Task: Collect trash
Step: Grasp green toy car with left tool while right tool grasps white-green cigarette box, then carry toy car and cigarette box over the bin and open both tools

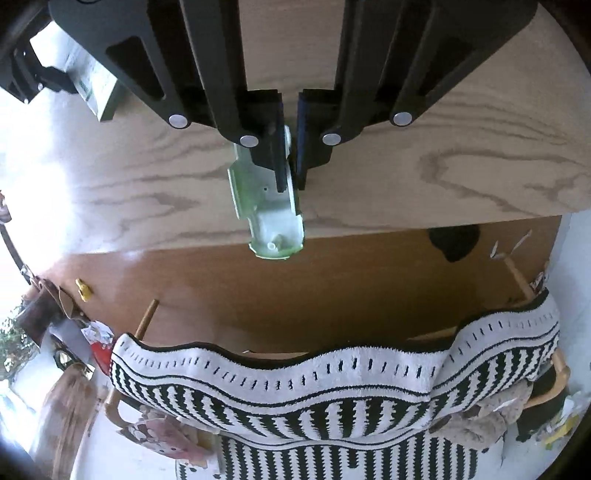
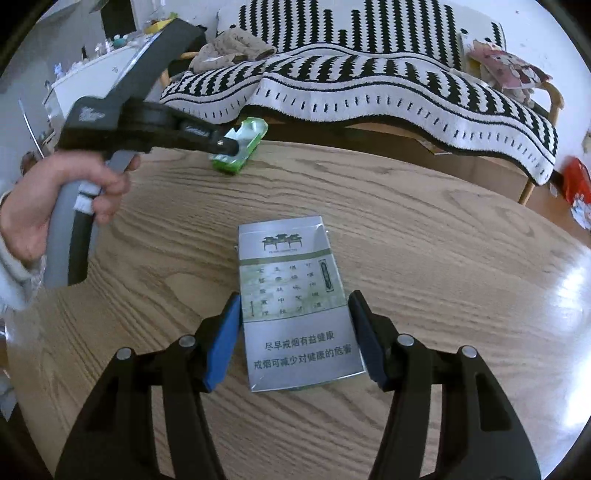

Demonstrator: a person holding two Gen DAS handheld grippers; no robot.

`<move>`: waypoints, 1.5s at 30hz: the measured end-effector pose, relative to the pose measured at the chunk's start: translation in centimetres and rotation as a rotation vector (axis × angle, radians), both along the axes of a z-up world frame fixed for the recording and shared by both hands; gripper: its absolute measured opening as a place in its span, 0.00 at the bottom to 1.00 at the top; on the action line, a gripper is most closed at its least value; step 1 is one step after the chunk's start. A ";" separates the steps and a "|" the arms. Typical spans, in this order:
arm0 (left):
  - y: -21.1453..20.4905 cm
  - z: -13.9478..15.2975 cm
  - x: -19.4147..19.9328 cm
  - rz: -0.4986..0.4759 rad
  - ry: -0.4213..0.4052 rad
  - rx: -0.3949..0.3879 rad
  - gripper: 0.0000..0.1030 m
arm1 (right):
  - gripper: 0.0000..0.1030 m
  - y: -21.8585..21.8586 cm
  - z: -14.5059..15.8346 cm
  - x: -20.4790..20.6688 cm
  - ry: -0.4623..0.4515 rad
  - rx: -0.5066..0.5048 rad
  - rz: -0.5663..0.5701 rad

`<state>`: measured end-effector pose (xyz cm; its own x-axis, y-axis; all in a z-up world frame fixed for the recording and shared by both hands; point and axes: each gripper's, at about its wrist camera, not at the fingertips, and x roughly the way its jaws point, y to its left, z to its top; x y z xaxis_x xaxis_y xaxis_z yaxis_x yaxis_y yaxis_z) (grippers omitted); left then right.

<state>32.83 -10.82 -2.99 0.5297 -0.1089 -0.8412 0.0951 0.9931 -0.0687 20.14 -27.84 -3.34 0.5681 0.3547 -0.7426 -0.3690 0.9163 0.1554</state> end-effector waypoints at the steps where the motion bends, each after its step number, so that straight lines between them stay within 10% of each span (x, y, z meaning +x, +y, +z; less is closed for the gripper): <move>1: 0.0 0.2 -0.4 -0.002 -0.001 0.003 0.03 | 0.56 -0.2 0.2 -0.3 0.001 0.002 -0.007; 16: -0.8 7.7 -13.8 -0.089 -0.071 0.003 0.03 | 0.56 -5.0 5.9 -10.0 -0.047 0.074 -0.187; 31: -11.0 11.2 -38.6 -0.352 -0.062 -0.114 0.04 | 0.56 -11.4 12.5 -35.5 -0.130 0.038 -0.403; 40: -20.3 8.2 -48.7 -0.551 0.018 -0.164 0.04 | 0.56 -19.2 9.4 -48.9 -0.089 0.091 -0.607; 45: -24.9 2.3 -52.7 -0.627 0.142 -0.165 0.04 | 0.56 -22.5 2.0 -54.7 0.045 0.182 -0.724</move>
<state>-19.85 -35.72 -0.64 0.2093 -0.4940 -0.8439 0.6304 0.7279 -0.2698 -34.53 -50.34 -1.32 0.6767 0.0230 -0.7359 0.3272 0.8860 0.3286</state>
